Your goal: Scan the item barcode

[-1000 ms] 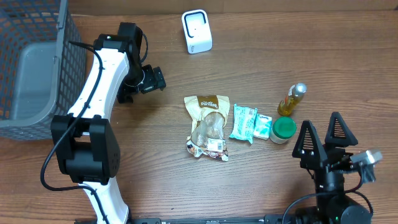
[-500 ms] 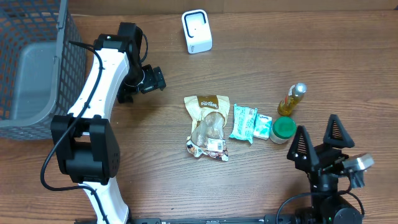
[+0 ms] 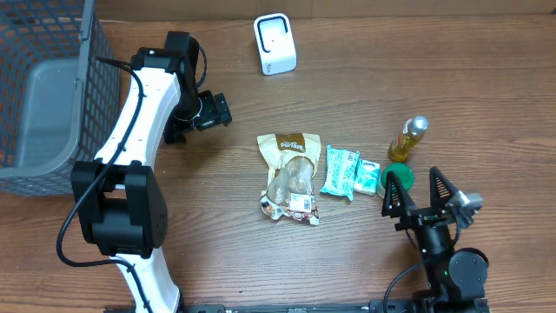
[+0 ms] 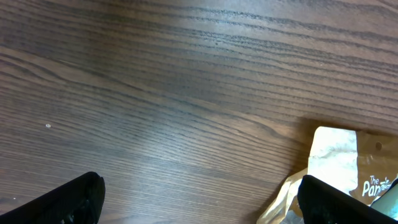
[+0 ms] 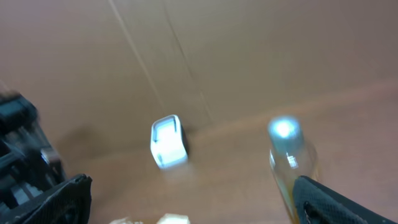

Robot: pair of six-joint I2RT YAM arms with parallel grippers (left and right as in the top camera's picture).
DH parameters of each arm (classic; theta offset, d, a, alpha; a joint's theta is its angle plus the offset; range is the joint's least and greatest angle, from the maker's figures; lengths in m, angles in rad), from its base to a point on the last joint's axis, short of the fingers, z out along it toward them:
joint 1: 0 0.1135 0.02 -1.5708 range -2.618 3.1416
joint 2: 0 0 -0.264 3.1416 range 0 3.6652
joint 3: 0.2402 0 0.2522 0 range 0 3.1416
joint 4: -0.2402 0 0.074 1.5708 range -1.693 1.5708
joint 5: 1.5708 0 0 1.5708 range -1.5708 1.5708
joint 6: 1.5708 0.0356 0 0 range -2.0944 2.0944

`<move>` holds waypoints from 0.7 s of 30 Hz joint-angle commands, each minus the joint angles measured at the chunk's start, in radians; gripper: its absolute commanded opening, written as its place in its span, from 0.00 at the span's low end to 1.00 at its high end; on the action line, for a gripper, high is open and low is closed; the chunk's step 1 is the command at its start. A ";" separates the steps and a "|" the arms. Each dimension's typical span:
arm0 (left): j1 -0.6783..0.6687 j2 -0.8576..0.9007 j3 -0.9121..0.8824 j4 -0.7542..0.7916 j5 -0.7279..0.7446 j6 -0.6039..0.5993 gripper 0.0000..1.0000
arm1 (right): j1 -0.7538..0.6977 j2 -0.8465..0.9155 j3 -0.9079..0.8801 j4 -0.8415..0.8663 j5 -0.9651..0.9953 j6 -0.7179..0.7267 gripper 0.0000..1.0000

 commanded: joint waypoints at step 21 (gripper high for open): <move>0.002 -0.033 0.021 0.000 -0.003 -0.003 0.99 | 0.006 -0.008 -0.011 -0.084 0.041 -0.265 1.00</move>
